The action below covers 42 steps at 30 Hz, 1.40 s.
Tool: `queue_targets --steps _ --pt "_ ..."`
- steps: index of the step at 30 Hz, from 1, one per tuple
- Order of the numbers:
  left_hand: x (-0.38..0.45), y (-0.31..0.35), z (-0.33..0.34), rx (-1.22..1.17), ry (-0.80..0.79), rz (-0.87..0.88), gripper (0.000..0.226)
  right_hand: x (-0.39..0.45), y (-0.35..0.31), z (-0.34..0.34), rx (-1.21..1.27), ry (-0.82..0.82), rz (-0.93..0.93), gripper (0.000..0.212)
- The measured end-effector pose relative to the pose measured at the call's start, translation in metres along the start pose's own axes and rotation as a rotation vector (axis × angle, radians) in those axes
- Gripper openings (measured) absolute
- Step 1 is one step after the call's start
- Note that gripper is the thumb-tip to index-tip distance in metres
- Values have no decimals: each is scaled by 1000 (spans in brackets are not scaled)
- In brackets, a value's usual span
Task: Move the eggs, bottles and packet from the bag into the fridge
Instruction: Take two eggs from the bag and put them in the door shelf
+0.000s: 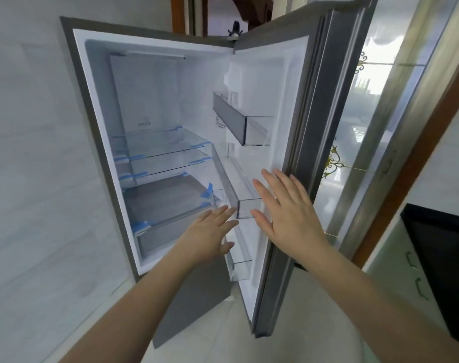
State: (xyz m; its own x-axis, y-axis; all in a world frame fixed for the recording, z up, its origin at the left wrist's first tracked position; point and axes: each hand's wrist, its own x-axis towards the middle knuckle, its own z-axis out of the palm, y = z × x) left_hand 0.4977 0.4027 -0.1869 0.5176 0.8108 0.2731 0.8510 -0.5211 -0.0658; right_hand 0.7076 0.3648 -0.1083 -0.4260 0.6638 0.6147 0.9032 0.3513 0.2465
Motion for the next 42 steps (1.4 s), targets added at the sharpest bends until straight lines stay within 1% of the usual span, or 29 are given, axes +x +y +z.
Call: queue_targets --steps 4,9,12,14,16,20,23,27,30,33,35,39,42 --pt "17 8 5 -25 -20 73 63 -7 4 13 -15 -75 102 53" --pt "43 15 22 -49 69 96 65 -19 20 39 10 -164 178 49" --pt "67 18 31 -45 121 114 68 -22 32 56 26 -218 213 52" --pt "84 24 34 -66 182 97 75 -24 41 67 42 -255 227 56" --pt "103 32 34 -107 223 45 79 -26 53 75 43 -278 247 59" --pt "149 36 44 -127 226 -31 79 -29 85 86 23 -208 265 53" --pt "173 29 56 -149 223 -30 73 -33 106 94 16 -171 281 51" --pt "194 25 66 -147 271 22 74 -37 132 103 19 -170 319 54" --pt "208 22 69 -158 300 29 74 -34 146 110 24 -162 375 60" --pt "223 9 68 -131 339 -10 70 -27 150 116 29 -113 373 63" --pt "235 1 64 -106 337 -42 70 -18 151 121 17 -96 352 63" --pt "253 -12 66 -24 258 -8 72 4 152 138 5 -140 373 62" --pt "262 -21 73 -3 243 -26 73 20 153 156 30 -181 424 63"
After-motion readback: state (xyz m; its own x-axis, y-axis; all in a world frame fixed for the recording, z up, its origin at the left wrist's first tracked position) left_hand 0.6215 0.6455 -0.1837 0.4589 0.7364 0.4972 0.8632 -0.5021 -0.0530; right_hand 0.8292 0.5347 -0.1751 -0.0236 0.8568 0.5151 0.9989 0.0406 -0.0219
